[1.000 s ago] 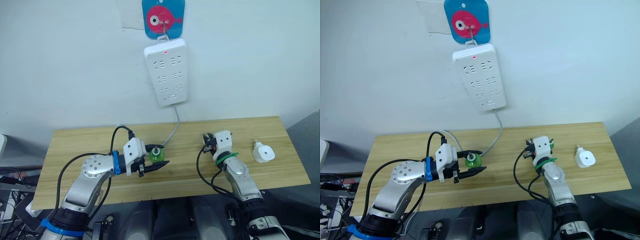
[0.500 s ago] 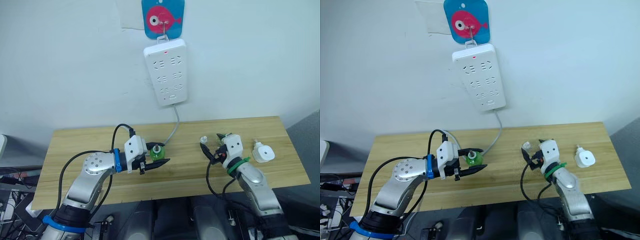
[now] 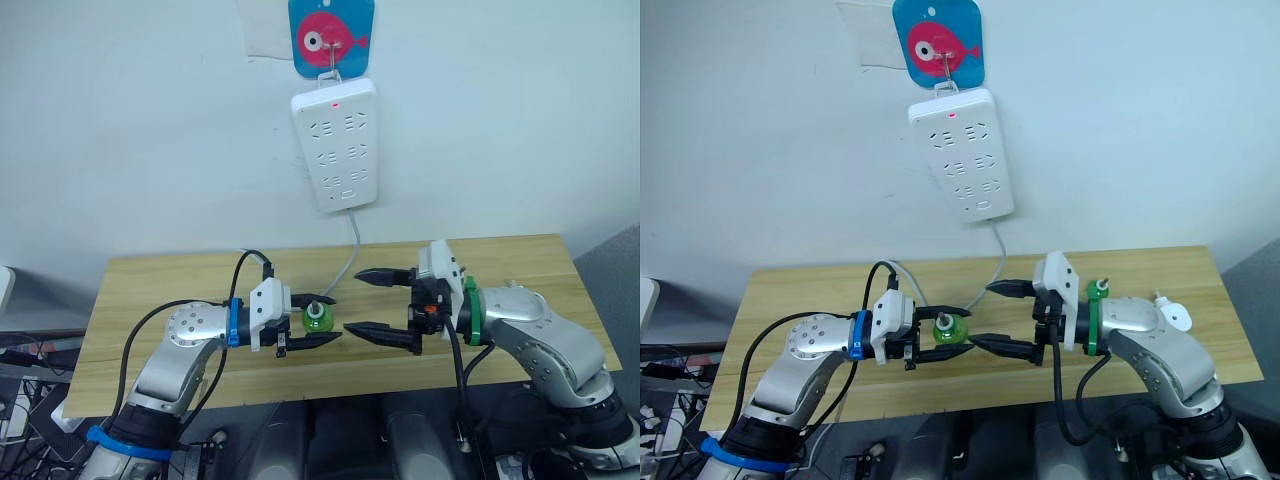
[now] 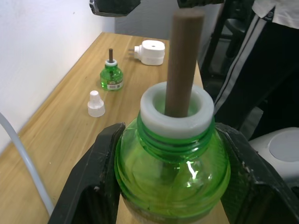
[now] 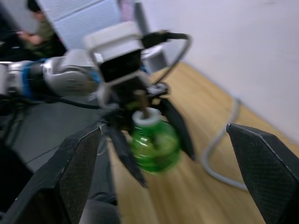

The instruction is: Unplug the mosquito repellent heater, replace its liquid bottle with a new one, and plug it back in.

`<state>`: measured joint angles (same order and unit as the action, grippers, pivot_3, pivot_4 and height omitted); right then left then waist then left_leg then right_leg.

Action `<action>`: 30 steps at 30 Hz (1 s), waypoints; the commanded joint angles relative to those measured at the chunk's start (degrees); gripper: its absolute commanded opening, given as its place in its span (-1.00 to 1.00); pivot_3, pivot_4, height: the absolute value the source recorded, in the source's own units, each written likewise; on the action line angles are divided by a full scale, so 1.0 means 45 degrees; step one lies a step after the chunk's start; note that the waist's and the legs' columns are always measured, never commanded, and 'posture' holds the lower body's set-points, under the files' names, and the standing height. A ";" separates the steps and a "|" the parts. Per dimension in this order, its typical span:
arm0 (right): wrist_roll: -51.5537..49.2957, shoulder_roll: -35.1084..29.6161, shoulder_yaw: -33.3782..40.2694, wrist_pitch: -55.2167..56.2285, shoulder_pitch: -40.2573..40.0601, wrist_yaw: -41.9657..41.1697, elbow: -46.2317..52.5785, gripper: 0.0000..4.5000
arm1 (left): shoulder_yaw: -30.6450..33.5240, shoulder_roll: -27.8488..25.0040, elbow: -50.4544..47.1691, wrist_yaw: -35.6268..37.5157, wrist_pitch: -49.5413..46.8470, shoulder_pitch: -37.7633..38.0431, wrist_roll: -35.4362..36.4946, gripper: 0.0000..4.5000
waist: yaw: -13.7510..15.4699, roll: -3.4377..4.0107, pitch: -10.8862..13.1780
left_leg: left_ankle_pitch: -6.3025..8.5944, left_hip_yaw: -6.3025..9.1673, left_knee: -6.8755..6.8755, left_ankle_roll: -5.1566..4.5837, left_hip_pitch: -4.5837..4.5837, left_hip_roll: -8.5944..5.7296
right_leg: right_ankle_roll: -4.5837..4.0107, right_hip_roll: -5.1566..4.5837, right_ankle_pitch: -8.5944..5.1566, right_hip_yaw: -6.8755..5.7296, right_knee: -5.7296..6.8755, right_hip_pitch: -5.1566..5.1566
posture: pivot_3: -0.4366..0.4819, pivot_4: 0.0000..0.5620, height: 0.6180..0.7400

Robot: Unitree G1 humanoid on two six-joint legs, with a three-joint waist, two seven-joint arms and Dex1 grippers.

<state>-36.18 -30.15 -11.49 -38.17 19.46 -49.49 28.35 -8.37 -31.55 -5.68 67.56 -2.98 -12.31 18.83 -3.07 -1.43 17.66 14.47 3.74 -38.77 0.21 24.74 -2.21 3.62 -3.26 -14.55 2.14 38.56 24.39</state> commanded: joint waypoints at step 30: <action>0.3758 0.1586 -0.2344 0.3061 0.0426 0.0059 -0.1820 -0.27 | -0.0135 0.0440 0.0258 0.0410 0.0265 -0.1195 0.0286 0.00 | -0.0023 0.0000 0.0000 | -0.0002 0.0006 0.0000 0.0004 0.0000 -0.0006 | 0.0000 0.0002 0.0000 -0.0020 0.0004 0.0006 | -0.21 0.10 1.00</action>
<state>-19.99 -23.19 -20.86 -25.27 21.53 -48.58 19.97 -9.18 -30.03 -2.57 69.39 -2.49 -16.82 18.85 -3.17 -1.43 17.66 14.46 3.77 -38.77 0.23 24.74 -2.24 3.62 -3.25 -14.55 2.05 38.57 24.42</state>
